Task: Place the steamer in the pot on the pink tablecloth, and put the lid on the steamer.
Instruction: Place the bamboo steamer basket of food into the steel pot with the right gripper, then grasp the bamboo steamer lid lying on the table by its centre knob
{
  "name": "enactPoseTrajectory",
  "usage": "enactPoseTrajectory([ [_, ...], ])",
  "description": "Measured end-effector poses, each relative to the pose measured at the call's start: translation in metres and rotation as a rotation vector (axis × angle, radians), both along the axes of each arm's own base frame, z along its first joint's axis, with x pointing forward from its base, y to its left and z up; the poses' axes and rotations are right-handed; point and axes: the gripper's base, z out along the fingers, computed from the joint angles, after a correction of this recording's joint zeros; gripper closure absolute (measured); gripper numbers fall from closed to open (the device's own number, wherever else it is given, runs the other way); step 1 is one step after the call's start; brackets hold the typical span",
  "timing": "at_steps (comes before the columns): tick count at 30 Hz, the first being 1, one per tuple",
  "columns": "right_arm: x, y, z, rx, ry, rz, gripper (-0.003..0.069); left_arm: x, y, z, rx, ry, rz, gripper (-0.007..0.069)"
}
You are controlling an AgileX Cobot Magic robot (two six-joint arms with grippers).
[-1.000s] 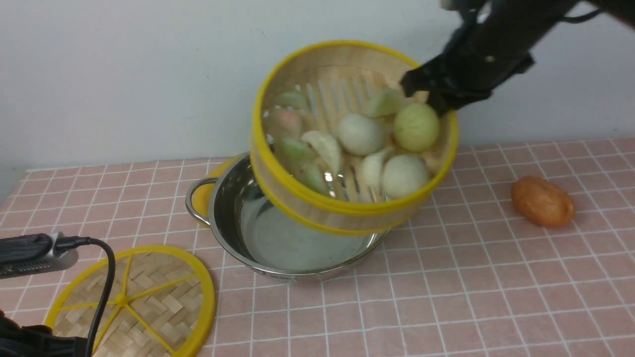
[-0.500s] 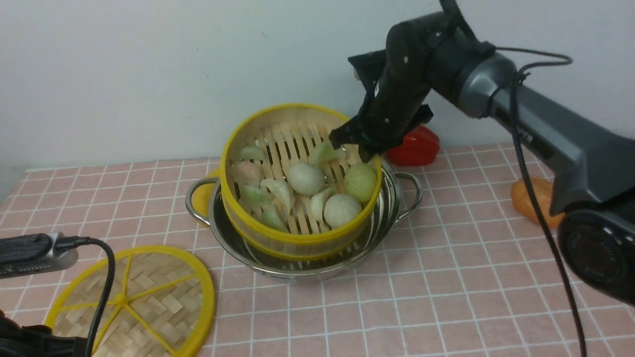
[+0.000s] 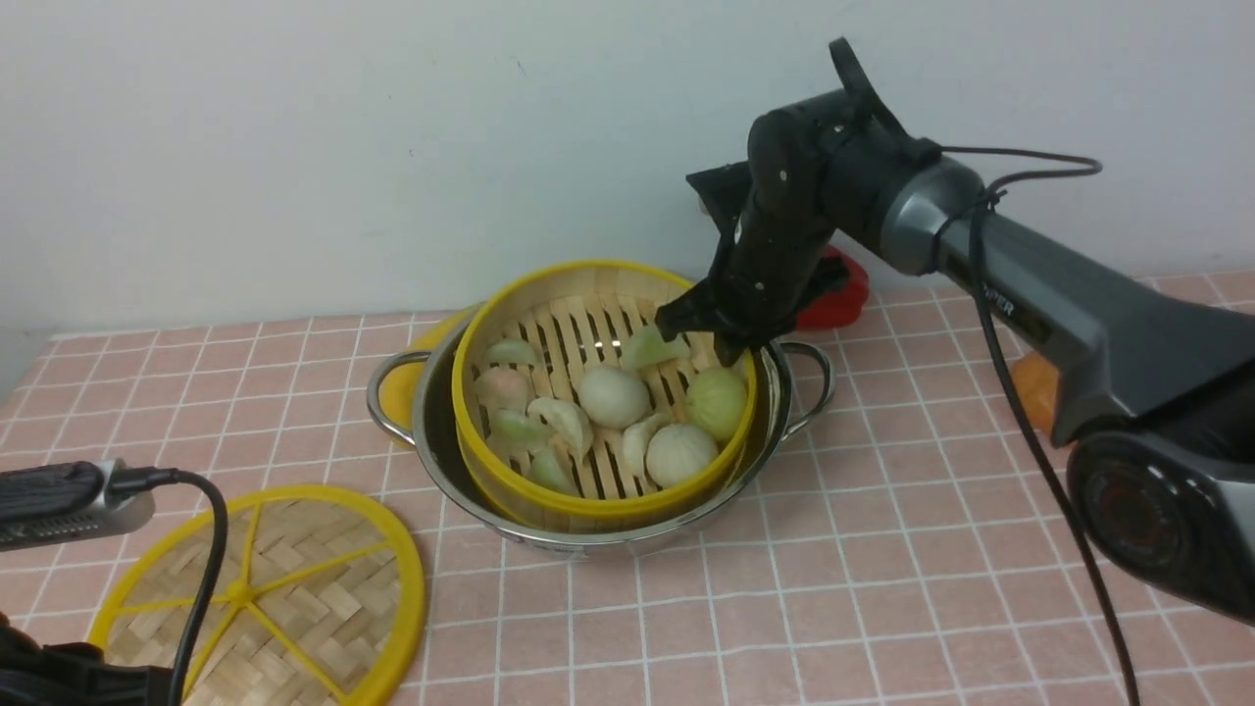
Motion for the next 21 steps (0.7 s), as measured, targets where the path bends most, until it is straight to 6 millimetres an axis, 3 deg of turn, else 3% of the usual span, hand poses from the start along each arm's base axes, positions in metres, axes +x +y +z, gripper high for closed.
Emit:
enactPoseTrajectory([
  [3,0.0,0.001,0.002,0.018,-0.001,-0.008,0.0522,0.0,0.0,0.0,0.0,-0.004,0.0,0.0382],
  [9,0.0,0.002,0.011,0.035,-0.022,-0.009,0.0324,0.005,0.0,0.002,0.005,-0.06,0.001,0.0382],
  [12,-0.002,0.001,0.025,0.046,-0.047,-0.007,0.0251,0.007,0.001,0.004,0.008,-0.087,0.001,0.0382],
  [15,-0.007,-0.004,0.059,0.052,-0.114,0.009,0.02,0.012,0.001,0.012,0.01,-0.114,0.001,0.0382],
  [18,-0.02,-0.016,0.119,0.051,-0.244,0.01,0.0175,0.024,0.002,0.036,0.015,-0.17,0.001,0.0382],
  [19,-0.021,-0.017,0.123,0.048,-0.255,0.01,0.0174,0.025,0.002,0.038,0.015,-0.173,0.001,0.0382],
  [20,-0.027,-0.022,0.143,0.054,-0.296,0.008,0.0173,0.03,0.003,0.046,0.016,-0.184,0.001,0.0382],
  [21,-0.04,-0.03,0.176,0.066,-0.363,0.003,0.0171,0.036,0.003,0.057,0.017,-0.195,0.001,0.0382],
])
